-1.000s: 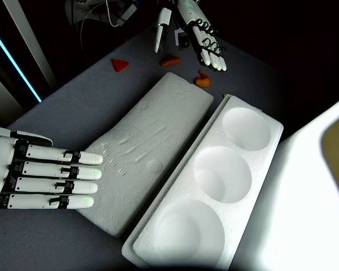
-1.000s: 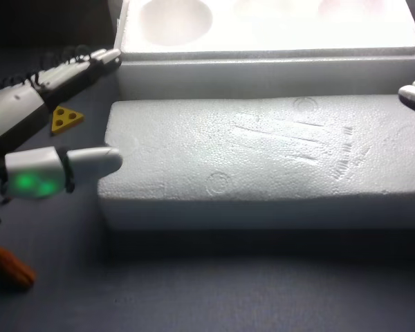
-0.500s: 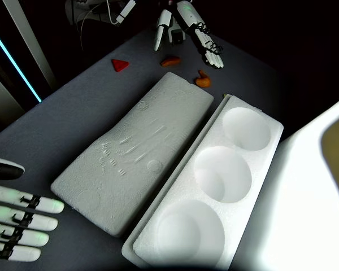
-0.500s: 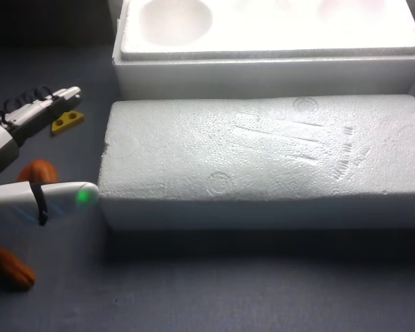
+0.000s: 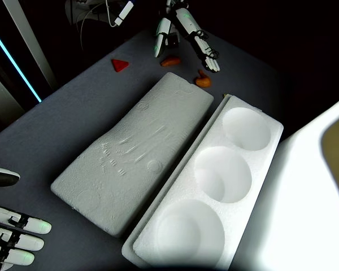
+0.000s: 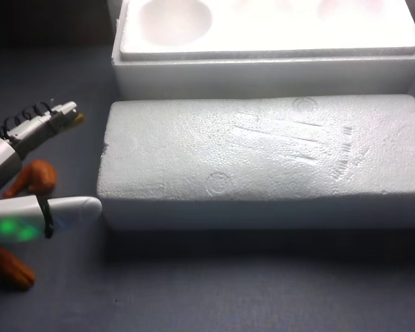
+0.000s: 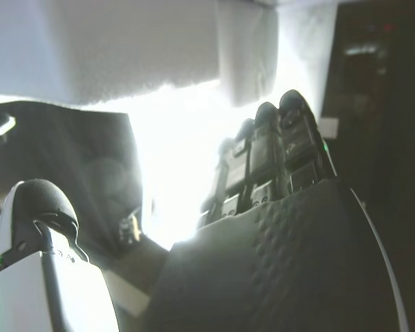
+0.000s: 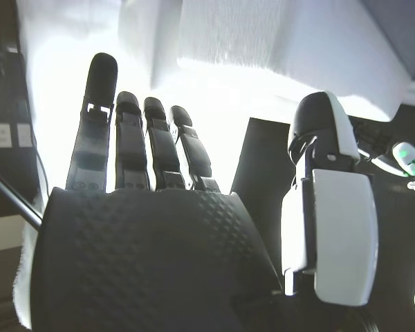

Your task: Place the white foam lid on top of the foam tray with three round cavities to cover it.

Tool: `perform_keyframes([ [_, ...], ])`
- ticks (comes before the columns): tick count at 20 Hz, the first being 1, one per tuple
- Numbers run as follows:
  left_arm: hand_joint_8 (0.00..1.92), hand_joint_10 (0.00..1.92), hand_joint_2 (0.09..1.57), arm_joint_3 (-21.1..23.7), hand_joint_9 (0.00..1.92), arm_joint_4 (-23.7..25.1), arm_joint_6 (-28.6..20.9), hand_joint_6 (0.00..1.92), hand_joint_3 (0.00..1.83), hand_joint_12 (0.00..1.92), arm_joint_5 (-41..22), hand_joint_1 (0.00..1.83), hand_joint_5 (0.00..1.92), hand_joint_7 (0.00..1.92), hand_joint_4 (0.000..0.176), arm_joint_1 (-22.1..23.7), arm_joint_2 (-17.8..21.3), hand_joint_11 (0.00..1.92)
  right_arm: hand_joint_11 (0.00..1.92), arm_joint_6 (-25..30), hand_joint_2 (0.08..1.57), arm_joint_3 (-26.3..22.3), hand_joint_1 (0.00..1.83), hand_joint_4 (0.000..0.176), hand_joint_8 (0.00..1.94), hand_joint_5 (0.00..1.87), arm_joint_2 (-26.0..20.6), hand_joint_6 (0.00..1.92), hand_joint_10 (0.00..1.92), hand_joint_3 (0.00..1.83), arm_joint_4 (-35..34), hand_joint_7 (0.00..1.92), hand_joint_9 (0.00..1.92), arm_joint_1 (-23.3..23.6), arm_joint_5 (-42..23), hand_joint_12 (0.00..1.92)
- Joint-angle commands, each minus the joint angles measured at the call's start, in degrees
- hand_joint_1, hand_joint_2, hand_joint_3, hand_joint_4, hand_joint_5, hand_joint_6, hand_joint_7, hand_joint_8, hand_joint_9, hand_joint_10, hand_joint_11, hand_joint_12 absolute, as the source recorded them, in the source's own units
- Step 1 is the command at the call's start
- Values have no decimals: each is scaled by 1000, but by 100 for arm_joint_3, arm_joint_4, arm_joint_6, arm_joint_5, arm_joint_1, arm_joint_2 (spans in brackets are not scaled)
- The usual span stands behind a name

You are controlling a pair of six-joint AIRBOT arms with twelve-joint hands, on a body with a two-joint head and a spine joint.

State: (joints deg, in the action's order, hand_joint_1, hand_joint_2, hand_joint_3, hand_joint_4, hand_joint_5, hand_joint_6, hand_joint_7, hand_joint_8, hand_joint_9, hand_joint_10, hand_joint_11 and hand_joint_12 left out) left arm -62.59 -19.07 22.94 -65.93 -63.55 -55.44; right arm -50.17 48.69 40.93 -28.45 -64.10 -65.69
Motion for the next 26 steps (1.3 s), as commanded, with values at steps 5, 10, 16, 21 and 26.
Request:
perform_keyframes([
  [5,0,0,915,-104,0,-10,31,0,0,0,-279,529,0,0,0,77,-26,0,0,19,1100,155,566,0,0,0,60,0,0,0,-20,0,0,168,-303,745],
  [10,0,0,926,-190,0,327,51,0,0,0,361,545,0,0,0,263,42,0,0,-31,1105,275,583,0,0,0,101,0,0,0,147,0,0,416,157,712],
  [16,0,0,931,-339,0,459,41,0,0,0,902,537,0,0,0,444,0,0,0,-108,1093,421,567,0,0,0,113,0,0,0,242,0,0,734,797,0],
  [21,0,0,916,-423,0,397,41,0,0,0,1014,478,0,0,0,508,-136,0,35,-112,1111,549,594,0,0,0,259,0,0,5,198,0,0,891,1018,29],
  [26,0,0,933,-490,0,311,84,0,2,0,1089,443,0,0,0,555,-240,0,0,-123,1114,780,596,0,0,0,555,0,0,0,152,0,0,1102,1322,561],
])
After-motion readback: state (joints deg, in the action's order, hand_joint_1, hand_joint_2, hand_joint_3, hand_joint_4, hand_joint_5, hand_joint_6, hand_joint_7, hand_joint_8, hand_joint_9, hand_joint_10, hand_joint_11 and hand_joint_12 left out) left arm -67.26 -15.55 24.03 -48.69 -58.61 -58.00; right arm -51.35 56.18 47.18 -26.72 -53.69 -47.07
